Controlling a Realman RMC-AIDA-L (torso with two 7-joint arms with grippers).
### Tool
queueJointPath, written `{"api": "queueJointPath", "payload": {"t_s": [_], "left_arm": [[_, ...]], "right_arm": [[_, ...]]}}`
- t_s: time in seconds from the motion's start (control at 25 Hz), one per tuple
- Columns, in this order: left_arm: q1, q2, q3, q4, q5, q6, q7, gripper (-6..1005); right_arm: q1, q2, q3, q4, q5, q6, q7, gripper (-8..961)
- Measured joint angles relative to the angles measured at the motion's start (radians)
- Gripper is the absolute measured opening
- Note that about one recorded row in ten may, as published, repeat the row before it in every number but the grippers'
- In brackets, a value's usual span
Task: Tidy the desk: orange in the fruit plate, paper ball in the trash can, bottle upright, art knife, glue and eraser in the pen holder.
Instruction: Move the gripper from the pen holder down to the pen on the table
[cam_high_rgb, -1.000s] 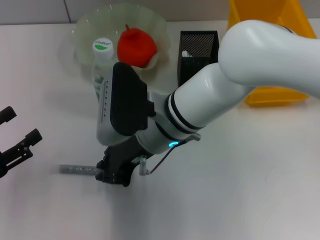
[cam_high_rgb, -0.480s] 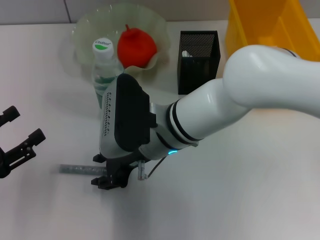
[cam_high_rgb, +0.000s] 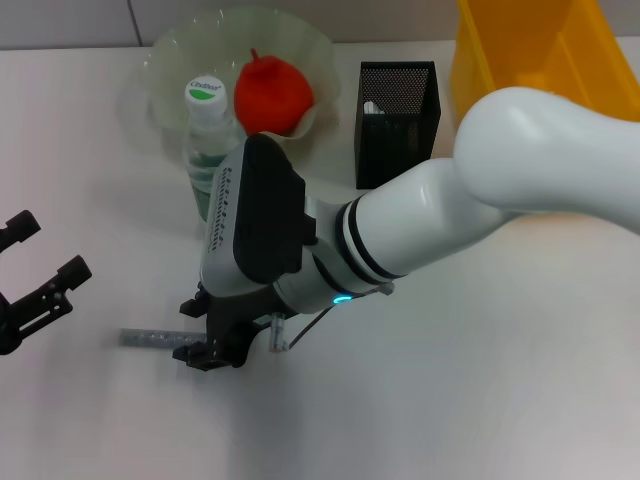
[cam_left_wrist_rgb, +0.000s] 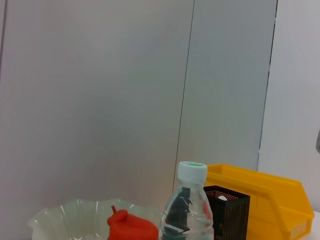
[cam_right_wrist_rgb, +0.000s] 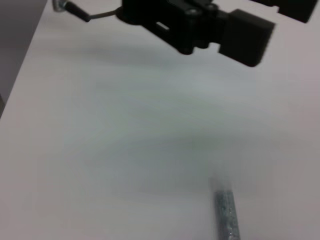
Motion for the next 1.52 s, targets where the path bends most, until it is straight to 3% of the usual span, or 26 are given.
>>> {"api": "queueJointPath", "payload": {"t_s": [0.8,0.96,1.16,1.36,1.52], "left_arm": [[-0.028,-0.003,0.004,-0.002,0.0,-0.008,-0.001,834],[-0.03,-0.003,0.004,-0.002,0.0,-0.008,-0.002,834],[-0.031,-0.003,0.002,-0.002,0.0,-0.007,-0.005,834],[-0.032,-0.003,-0.002,-0.002,0.0,-0.005,-0.007,834],[-0.029,-0.002,-0.004,-0.002,0.0,-0.003,-0.005,834]], "right_arm": [[0.002,0.0,-0.021,0.044,0.028,0.004,-0.009,420],[0.015,0.0,-0.047,0.07,0.117,-0.009,-0.063,411],[0.019,0.0,-0.046,0.082,0.134,-0.017,-0.072,217],[0.01,-0.001,-0.031,0.064,0.131,-0.01,-0.072,151],[-0.014,-0.009,0.015,0.008,0.097,-0.025,-0.063,152]]}}
